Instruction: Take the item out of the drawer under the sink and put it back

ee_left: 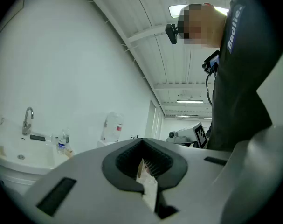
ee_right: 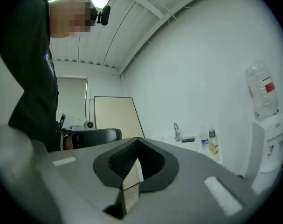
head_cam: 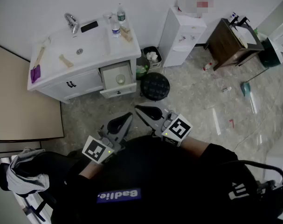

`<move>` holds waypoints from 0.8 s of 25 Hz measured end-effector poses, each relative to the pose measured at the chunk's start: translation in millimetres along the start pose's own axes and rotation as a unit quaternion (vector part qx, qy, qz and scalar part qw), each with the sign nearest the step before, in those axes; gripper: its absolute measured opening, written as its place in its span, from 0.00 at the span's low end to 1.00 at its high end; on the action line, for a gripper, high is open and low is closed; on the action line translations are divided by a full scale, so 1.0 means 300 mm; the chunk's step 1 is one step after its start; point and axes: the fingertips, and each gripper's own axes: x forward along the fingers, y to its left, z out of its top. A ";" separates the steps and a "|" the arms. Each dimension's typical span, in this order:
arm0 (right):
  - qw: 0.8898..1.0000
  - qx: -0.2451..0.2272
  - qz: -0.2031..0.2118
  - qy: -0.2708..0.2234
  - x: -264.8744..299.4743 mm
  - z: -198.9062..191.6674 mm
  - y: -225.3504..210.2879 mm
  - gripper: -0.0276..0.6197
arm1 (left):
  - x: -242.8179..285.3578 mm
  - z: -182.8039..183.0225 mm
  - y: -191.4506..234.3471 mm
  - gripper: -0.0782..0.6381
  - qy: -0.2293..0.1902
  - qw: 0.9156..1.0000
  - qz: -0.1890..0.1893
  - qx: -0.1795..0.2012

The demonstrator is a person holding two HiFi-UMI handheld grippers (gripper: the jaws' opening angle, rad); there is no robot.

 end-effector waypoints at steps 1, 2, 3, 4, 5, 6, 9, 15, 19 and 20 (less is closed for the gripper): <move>1.000 0.000 -0.003 0.006 -0.003 -0.009 -0.005 0.04 | 0.001 0.001 0.000 0.12 -0.001 1.000 0.000 0.000; 1.000 -0.001 -0.006 0.012 -0.006 -0.017 -0.009 0.04 | 0.002 0.001 -0.001 0.12 -0.001 1.000 0.001 -0.001; 1.000 -0.002 -0.008 0.017 -0.009 -0.026 -0.013 0.04 | 0.003 0.000 -0.001 0.12 -0.002 1.000 0.001 -0.001; 1.000 -0.004 -0.008 0.020 -0.011 -0.033 -0.015 0.04 | 0.004 -0.003 -0.002 0.12 -0.001 1.000 0.001 -0.001; 1.000 -0.006 -0.007 0.023 -0.013 -0.039 -0.016 0.04 | 0.005 -0.007 -0.002 0.12 -0.001 1.000 0.002 0.000; 1.000 -0.008 -0.006 0.024 -0.014 -0.044 -0.017 0.04 | 0.006 -0.010 -0.003 0.12 -0.001 1.000 0.002 0.000; 1.000 -0.015 0.002 0.024 -0.017 -0.049 -0.016 0.04 | 0.009 -0.015 -0.006 0.12 -0.002 1.000 0.003 0.002; 1.000 0.004 0.012 0.006 -0.024 -0.035 -0.031 0.05 | 0.026 -0.010 -0.007 0.12 0.000 1.000 0.014 0.001; 1.000 0.004 0.027 -0.006 -0.047 -0.009 -0.056 0.04 | 0.064 0.003 -0.016 0.12 -0.002 1.000 0.025 0.008; 1.000 0.004 0.030 -0.008 -0.057 -0.005 -0.067 0.04 | 0.077 0.003 -0.020 0.12 -0.003 1.000 0.030 0.009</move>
